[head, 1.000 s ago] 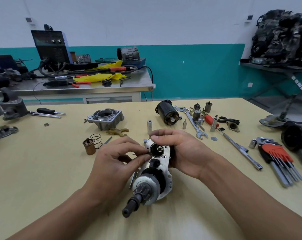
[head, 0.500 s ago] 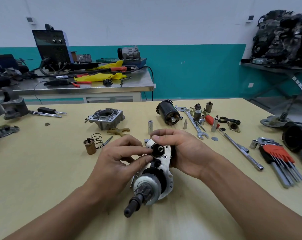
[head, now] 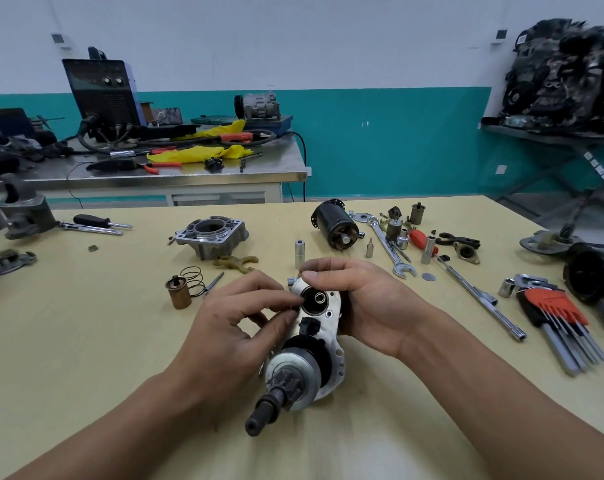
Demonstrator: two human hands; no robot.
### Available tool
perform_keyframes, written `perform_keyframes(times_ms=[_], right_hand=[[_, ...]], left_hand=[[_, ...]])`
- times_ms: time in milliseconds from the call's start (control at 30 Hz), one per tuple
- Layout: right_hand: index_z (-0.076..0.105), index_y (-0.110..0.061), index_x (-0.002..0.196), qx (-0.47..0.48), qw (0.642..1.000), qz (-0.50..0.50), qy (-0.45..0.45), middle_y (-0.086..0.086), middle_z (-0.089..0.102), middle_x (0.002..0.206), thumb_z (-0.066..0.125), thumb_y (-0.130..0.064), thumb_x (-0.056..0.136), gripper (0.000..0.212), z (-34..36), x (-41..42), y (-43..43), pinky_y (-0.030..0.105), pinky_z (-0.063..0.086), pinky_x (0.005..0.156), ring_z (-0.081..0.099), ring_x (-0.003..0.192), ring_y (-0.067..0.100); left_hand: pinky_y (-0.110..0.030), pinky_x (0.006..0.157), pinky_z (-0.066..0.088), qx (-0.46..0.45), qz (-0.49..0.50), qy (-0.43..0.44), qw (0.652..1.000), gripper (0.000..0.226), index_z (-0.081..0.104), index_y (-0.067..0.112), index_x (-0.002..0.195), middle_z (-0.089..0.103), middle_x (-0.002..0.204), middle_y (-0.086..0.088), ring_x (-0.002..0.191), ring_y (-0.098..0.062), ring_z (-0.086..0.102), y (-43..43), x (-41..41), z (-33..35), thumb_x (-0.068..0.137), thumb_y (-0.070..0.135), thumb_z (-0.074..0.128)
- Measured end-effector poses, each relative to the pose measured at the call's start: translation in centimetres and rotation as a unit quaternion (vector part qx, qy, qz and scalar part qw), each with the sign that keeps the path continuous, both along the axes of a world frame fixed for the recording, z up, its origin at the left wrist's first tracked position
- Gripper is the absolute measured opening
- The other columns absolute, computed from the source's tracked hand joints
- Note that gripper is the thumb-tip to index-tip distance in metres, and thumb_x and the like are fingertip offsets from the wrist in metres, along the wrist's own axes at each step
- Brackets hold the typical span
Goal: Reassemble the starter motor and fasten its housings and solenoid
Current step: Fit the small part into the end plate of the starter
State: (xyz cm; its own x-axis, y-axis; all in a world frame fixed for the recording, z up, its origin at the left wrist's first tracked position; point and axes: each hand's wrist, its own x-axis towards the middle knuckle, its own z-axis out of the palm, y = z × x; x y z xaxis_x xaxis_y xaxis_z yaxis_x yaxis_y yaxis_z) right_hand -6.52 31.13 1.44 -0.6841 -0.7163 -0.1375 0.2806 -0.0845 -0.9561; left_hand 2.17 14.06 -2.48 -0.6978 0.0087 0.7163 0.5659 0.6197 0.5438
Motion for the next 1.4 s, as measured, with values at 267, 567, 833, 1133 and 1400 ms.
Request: perform_keyframes(times_ms=[267, 567, 833, 1133, 1400], right_hand=[[0.073, -0.018, 0.086, -0.004, 1.0, -0.002, -0.005, 0.009, 0.071, 0.088, 0.078, -0.019, 0.06, 0.027, -0.1, 0.0, -0.1, 0.03, 0.049, 0.06, 0.065, 0.066, 0.02], [0.072, -0.016, 0.091, 0.009, 1.0, -0.004, -0.007, 0.006, 0.069, 0.082, 0.076, -0.018, 0.061, 0.031, 0.2, 0.1, 0.1, 0.027, 0.051, 0.054, 0.064, 0.065, 0.018], [0.07, -0.014, 0.099, 0.034, 0.999, -0.014, 0.008, 0.006, 0.067, 0.083, 0.071, -0.008, 0.082, 0.018, 0.5, 0.1, 0.3, 0.031, 0.05, 0.058, 0.062, 0.067, 0.019], [0.072, -0.014, 0.096, 0.037, 0.999, -0.011, 0.013, 0.005, 0.067, 0.08, 0.077, -0.016, 0.062, 0.034, 0.7, 0.2, 0.4, 0.03, 0.05, 0.058, 0.063, 0.065, 0.019], [0.073, -0.016, 0.092, 0.038, 0.999, -0.016, 0.008, 0.006, 0.067, 0.082, 0.073, -0.008, 0.081, 0.013, 0.7, 0.1, 0.4, 0.029, 0.051, 0.056, 0.063, 0.065, 0.018]], left_hand=[[-0.023, 0.057, 0.051, -0.004, 0.029, 0.029, 0.999, 0.018, 0.075, 0.026, 0.091, 0.066, 0.08, 0.005, 0.074, -0.01, 0.063, 0.2, -0.1, 0.3, 0.077, 0.014, 0.078], [-0.022, 0.061, 0.048, 0.008, 0.156, -0.017, 0.988, 0.029, 0.074, 0.02, 0.106, 0.062, 0.089, 0.006, 0.074, -0.014, 0.056, -4.4, -1.0, 1.8, 0.089, -0.002, 0.063], [-0.037, 0.092, 0.051, -0.152, 0.311, -0.279, 0.896, 0.04, 0.073, 0.025, 0.116, 0.069, 0.118, 0.002, 0.102, -0.021, 0.063, -7.3, -2.3, 0.5, 0.091, -0.001, 0.053], [-0.037, 0.087, 0.051, -0.262, 0.362, -0.32, 0.835, 0.04, 0.06, 0.037, 0.131, 0.061, 0.134, 0.001, 0.115, -0.025, 0.061, -6.4, -4.0, -0.1, 0.095, 0.02, 0.054], [-0.033, 0.069, 0.046, -0.285, 0.389, -0.294, 0.825, 0.031, 0.068, 0.029, 0.12, 0.065, 0.116, -0.001, 0.098, -0.025, 0.063, -6.4, -5.6, 0.8, 0.096, 0.015, 0.053]])
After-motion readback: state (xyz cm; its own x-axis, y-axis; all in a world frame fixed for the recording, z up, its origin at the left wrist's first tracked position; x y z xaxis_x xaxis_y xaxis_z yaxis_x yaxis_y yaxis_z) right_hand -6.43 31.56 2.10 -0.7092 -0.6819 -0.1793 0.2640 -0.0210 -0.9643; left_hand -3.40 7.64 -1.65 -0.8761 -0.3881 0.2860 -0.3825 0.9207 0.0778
